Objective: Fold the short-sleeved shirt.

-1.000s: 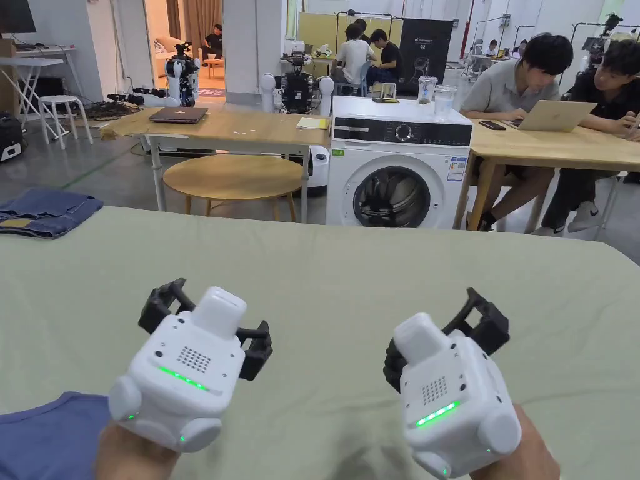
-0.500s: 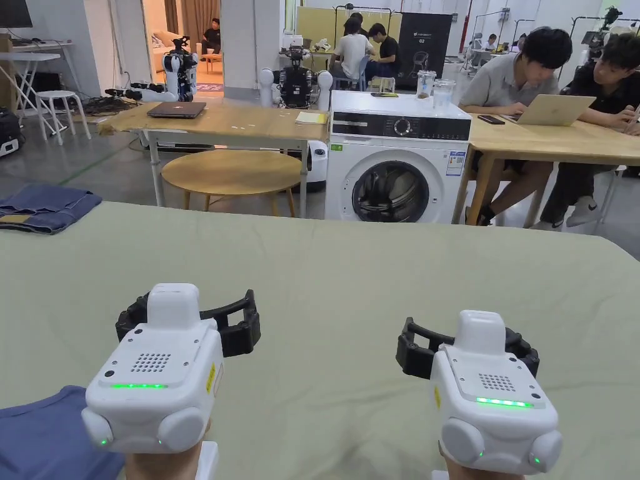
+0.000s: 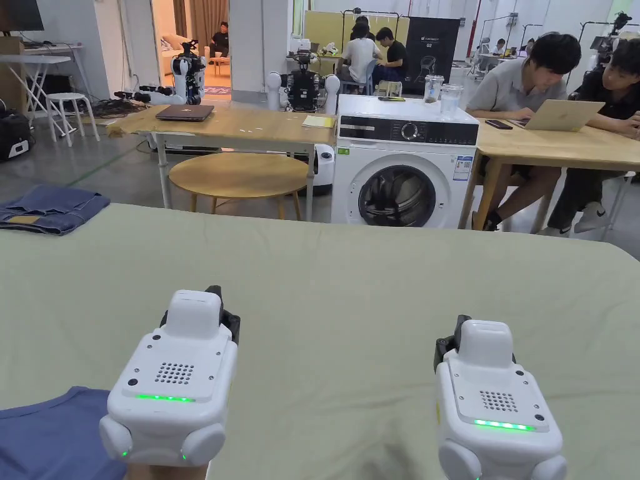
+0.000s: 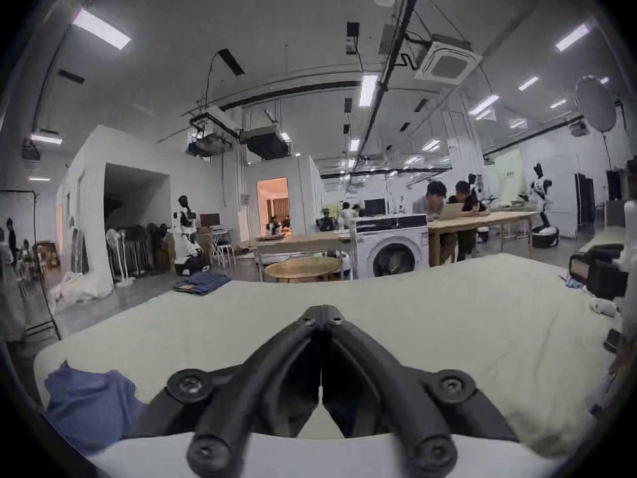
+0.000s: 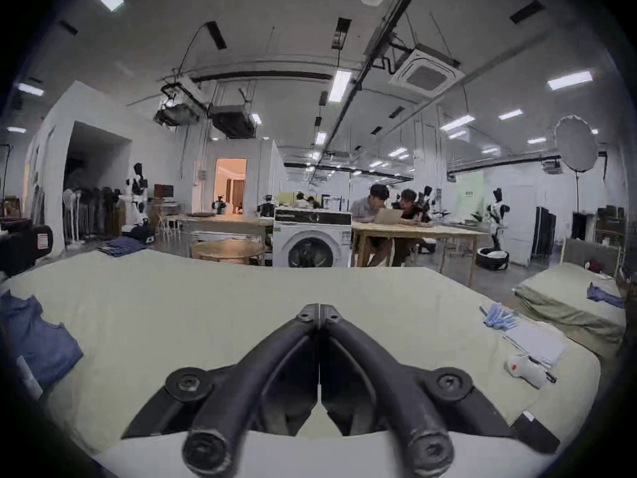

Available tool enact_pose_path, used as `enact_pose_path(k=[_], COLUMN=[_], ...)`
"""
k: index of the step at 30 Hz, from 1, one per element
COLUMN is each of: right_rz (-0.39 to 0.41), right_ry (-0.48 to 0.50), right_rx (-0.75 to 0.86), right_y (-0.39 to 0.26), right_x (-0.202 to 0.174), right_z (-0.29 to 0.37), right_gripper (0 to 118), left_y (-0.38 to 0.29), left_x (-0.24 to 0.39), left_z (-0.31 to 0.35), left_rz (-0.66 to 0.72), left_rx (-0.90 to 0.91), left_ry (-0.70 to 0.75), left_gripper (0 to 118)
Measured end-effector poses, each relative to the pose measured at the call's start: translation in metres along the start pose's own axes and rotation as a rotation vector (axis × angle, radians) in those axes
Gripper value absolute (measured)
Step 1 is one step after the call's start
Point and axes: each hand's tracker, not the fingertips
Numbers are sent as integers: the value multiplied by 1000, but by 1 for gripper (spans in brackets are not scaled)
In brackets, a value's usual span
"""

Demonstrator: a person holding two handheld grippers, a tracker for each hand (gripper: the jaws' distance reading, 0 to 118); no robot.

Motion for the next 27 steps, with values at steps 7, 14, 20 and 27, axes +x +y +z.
enact_pose_path(k=[7,14,20,27], right_rz=[22,26,46,73], right_ry=[57,180,300,399], right_rx=[-31,-8,-19,-60], right_y=[7,15,15,3], right_x=[-21,-76,-130,-171], right_z=[2,15,24,29], right_gripper=[0,0,0,0], left_y=[-7,-9,-14,-44], left_x=[-22,-102,-181,-279], left_z=[2,31,59,70], left_rz=[-21,29,30,157], left_rx=[-107,-173,-304,-604], left_ry=[18,166,293,283], left_gripper=[0,0,0,0])
